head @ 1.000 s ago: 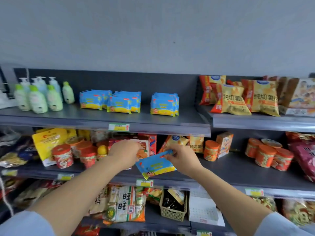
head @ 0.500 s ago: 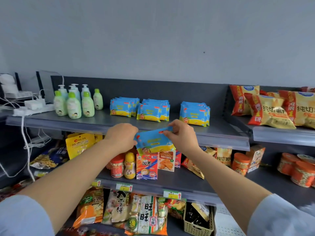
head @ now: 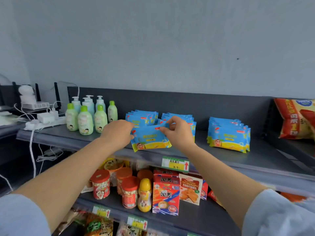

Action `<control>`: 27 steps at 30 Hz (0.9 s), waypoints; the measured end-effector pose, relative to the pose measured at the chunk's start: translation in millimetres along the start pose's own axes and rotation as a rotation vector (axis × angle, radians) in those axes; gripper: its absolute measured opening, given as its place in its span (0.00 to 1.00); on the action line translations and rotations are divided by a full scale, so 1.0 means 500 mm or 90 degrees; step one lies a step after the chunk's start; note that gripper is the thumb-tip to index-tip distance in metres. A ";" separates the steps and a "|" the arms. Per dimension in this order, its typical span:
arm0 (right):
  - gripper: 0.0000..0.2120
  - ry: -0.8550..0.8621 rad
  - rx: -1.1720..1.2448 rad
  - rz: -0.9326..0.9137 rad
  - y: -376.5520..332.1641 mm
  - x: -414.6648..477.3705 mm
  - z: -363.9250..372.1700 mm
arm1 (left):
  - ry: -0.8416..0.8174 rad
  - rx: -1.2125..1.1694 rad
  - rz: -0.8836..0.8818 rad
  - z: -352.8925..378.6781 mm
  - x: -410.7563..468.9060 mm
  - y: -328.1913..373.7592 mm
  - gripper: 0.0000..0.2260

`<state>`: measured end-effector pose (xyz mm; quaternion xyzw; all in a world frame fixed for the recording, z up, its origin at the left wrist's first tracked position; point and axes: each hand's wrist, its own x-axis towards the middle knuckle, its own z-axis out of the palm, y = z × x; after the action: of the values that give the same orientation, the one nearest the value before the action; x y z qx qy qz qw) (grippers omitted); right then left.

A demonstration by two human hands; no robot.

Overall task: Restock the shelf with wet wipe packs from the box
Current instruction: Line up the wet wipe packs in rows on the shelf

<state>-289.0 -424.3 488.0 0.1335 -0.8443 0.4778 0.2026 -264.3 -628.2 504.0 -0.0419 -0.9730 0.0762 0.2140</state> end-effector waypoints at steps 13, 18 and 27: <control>0.09 -0.039 0.024 0.054 0.026 0.195 0.157 | -0.003 -0.058 -0.098 0.116 0.159 -0.127 0.07; 0.10 -0.016 0.022 0.099 0.032 0.244 0.227 | -0.033 -0.103 -0.096 0.159 0.217 -0.171 0.09; 0.08 0.004 -0.093 0.150 0.052 0.311 0.294 | -0.055 -0.163 -0.012 0.236 0.337 -0.219 0.17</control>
<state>-468.8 -542.5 473.7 0.0170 -0.8858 0.4362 0.1573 -472.0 -732.1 485.3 -0.0563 -0.9834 -0.0486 0.1653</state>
